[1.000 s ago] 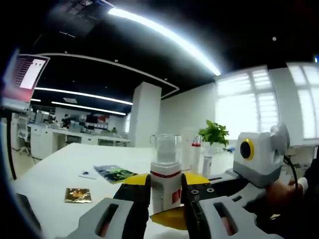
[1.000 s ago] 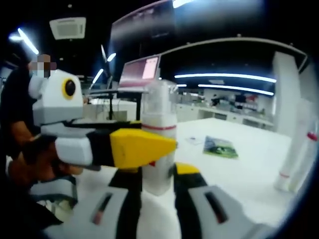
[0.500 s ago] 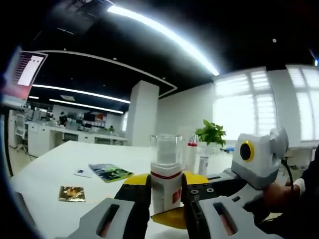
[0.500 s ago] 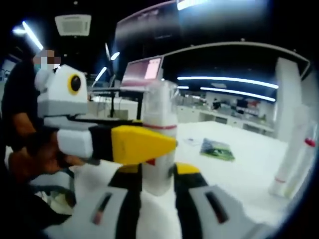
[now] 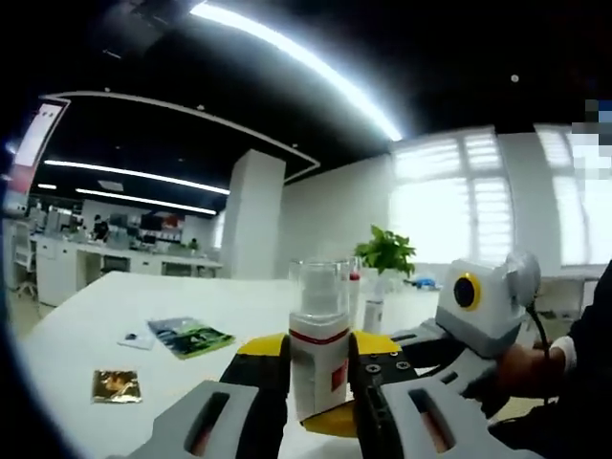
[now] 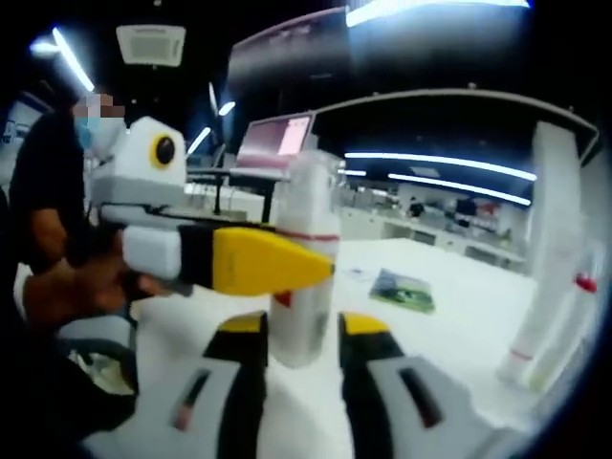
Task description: Arrange the skincare products in the storage area until every visible bottle or jar stands upright without overlapping.
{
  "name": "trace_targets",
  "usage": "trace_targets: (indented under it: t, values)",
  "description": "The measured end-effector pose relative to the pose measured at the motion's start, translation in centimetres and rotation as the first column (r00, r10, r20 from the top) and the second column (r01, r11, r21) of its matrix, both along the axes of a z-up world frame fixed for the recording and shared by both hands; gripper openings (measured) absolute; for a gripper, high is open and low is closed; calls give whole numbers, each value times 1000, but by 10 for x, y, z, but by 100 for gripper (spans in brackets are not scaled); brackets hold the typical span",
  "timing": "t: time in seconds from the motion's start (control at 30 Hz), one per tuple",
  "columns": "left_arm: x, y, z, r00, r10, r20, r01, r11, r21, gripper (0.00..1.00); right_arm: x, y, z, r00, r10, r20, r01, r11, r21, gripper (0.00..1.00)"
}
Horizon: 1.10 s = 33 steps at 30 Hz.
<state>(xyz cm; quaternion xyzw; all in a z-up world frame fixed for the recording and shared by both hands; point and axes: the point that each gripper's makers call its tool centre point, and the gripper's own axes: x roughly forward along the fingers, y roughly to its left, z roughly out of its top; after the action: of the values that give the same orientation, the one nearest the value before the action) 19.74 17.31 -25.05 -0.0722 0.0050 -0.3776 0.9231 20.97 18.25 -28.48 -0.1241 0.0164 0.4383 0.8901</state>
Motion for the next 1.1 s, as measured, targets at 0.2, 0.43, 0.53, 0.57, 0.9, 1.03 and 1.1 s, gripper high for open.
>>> trace_targets:
  t: [0.2, 0.43, 0.53, 0.57, 0.9, 1.03, 1.1]
  values:
    - [9, -8, 6, 1000, -22, 1, 22, 1000, 7, 23, 1, -18, 1, 1000, -6, 1, 6, 1000, 2, 31]
    - [21, -16, 10, 1000, -26, 0, 26, 1000, 9, 23, -8, -40, -1, 1000, -13, -26, 14, 1000, 24, 44]
    - [25, -24, 9, 999, -36, -5, 36, 999, 6, 22, -12, -53, 0, 999, -28, -25, 28, 999, 36, 49]
    - [26, -27, 9, 999, -38, -8, 38, 999, 7, 22, -12, -58, 0, 999, -29, -29, 31, 999, 39, 52]
    - [41, -52, -1, 999, -29, -34, 30, 998, 50, 22, -26, -101, 0, 996, -65, -62, 69, 995, 72, 65]
    - [43, -60, -1, 998, -16, -56, 19, 999, 41, 22, -24, -119, 0, 995, -90, -54, 94, 992, 88, 68]
    - [45, -63, -1, 998, -16, -60, 18, 999, 43, 22, -24, -126, 2, 994, -97, -53, 102, 990, 94, 73]
